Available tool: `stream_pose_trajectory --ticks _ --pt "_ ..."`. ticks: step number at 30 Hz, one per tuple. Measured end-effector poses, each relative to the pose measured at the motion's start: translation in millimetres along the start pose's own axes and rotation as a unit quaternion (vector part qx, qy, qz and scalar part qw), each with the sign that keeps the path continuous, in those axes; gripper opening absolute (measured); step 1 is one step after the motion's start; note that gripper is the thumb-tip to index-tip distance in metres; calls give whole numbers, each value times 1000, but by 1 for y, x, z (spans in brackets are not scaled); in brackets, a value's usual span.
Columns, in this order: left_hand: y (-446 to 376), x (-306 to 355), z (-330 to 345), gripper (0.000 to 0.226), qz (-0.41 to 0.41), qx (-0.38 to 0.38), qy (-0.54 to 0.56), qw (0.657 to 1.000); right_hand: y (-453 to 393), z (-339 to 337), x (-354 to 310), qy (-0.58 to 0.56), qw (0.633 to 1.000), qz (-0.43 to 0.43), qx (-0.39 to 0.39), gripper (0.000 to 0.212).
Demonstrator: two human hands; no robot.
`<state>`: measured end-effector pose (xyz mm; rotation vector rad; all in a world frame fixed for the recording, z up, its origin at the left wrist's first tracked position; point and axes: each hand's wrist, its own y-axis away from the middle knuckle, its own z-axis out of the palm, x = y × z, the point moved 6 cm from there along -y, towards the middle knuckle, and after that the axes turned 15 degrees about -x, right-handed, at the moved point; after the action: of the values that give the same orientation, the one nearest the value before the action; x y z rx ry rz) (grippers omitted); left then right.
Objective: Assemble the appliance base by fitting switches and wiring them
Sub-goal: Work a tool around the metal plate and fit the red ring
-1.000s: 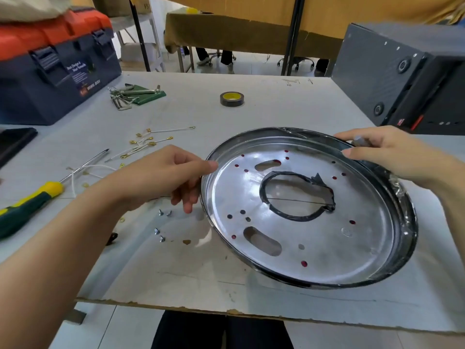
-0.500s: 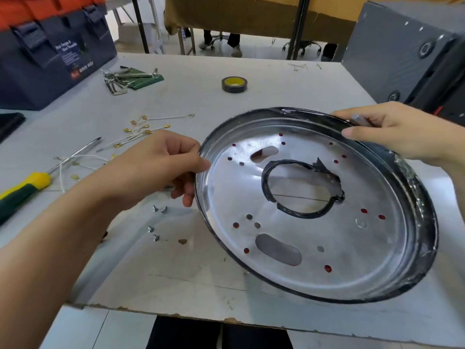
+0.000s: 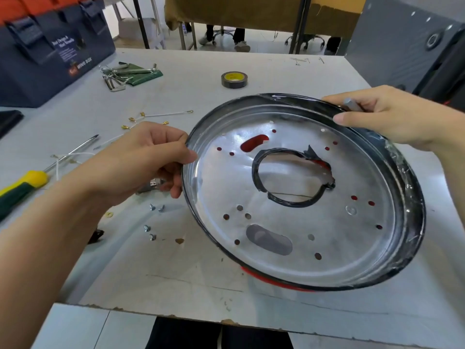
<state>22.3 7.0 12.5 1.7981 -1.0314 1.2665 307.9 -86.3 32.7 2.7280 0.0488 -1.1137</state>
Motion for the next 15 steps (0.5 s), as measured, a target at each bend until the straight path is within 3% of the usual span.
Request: stream_pose_trajectory --ticks 5,10,15 --pt "-1 -2 1 28 -2 -10 8 1000 0 -2 -1 2 1000 3 -1 42" --pt "-3 -10 10 26 -20 -51 15 998 4 -7 10 43 995 67 56 24" --pt "0 -11 11 27 -33 -59 -7 998 11 -14 -6 174 966 127 143 44"
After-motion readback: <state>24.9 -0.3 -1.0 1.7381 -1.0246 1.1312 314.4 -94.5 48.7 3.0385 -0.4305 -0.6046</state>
